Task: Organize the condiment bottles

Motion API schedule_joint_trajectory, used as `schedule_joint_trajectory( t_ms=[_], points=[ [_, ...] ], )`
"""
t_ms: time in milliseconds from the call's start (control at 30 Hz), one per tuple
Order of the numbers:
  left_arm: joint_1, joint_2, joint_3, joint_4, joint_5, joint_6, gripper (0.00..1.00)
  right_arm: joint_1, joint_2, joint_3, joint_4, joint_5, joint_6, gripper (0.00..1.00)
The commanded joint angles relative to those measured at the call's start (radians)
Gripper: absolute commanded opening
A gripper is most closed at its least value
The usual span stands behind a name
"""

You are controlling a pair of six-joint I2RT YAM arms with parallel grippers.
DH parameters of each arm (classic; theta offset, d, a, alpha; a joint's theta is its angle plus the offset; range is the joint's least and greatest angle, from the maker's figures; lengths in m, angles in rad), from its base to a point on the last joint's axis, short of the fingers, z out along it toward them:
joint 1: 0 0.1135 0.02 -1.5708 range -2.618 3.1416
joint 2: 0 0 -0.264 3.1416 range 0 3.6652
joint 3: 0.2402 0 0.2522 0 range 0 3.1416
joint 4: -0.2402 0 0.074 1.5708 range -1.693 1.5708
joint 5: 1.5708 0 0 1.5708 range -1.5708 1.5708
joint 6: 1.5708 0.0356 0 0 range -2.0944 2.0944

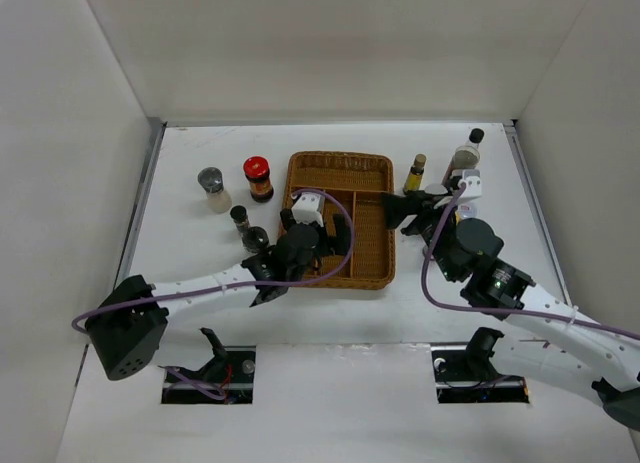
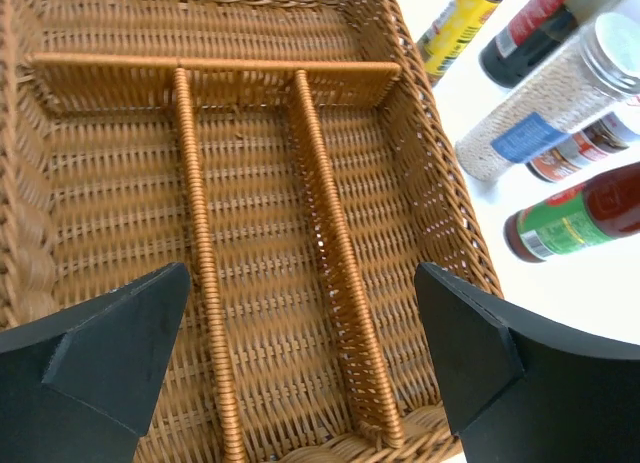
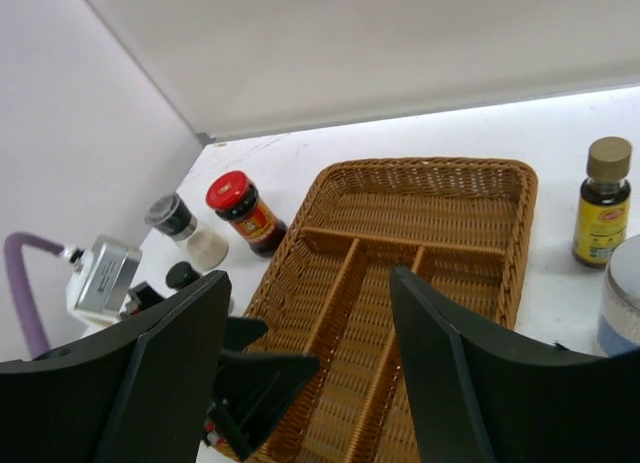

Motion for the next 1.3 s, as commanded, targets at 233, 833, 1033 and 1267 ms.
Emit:
schedule_joint_trajectory(
  t_ms=[233, 833, 1033, 1267],
  points=[
    [-0.002, -0.073, -0.096, 0.200, 0.002, 0.032, 1.00, 0.004, 0.012, 0.144, -0.012, 0.075, -0.106, 0.38],
    [0.001, -0.127, -0.213, 0.392, 0.077, 0.078, 0.93, -0.614, 0.380, 0.459, -0.264, 0.057, -0.132, 0.70],
    [0.003, -0.102, -0.222, 0.431, 0.143, 0.070, 0.35, -0.703, 0.498, 0.486, -0.238, 0.017, -0.118, 0.73],
    [0.001, -0.085, -0.233, 0.469, 0.166, 0.062, 0.64, -0.777, 0.624, 0.567, -0.212, -0.072, -0.107, 0.73]
  ],
)
